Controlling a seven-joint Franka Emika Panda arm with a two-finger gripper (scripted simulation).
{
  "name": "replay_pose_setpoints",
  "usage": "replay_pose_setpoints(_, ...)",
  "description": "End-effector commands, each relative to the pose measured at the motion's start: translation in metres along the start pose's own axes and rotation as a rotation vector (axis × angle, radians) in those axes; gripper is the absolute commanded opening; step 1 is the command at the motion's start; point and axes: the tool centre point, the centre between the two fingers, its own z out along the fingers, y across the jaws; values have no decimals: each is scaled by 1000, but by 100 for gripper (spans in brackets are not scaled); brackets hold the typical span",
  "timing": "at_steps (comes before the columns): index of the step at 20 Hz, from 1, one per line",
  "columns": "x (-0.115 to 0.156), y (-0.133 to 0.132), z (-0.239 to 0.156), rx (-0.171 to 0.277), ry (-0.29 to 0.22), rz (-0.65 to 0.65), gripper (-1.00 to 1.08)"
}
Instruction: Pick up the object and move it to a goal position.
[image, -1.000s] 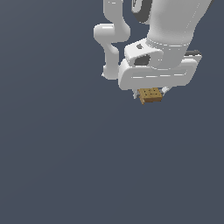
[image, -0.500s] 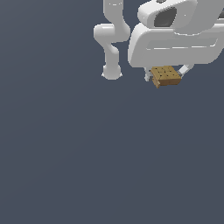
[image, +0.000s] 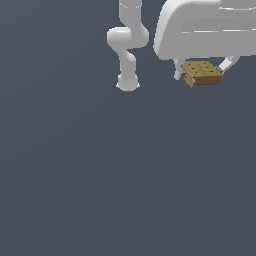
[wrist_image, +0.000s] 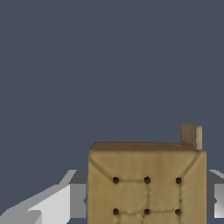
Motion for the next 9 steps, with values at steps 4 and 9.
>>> replay_pose_setpoints(4,2,-2,-8,0,0,0,-100)
replay_pose_setpoints(9,3,-2,-10,0,0,0,-100)
